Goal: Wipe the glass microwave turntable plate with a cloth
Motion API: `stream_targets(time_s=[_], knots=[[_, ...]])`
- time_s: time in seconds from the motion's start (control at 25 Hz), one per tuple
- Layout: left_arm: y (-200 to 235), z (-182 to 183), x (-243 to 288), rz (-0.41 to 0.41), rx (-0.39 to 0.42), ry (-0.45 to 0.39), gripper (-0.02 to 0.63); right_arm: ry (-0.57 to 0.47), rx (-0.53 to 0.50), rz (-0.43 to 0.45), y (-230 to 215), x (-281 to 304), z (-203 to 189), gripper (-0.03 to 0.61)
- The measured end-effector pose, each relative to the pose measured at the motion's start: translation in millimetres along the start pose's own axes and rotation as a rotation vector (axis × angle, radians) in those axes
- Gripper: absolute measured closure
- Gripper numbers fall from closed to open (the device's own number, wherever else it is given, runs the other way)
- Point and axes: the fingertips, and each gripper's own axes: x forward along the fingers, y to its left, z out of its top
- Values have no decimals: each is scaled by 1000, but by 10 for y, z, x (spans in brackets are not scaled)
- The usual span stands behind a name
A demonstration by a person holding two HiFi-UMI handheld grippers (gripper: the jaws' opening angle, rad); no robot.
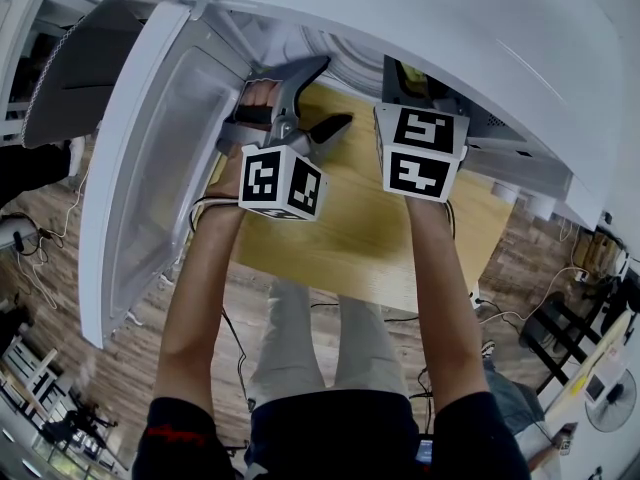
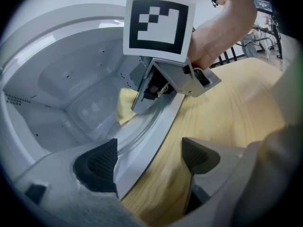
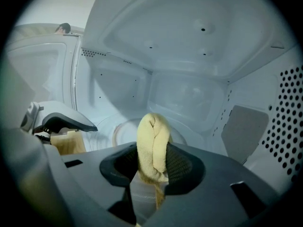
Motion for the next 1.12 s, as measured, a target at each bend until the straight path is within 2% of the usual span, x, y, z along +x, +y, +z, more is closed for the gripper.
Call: stream_targets(time_s=[1.12], knots=[[8, -6, 10, 5, -5, 4, 195, 14, -62, 127, 274, -31, 39, 436]])
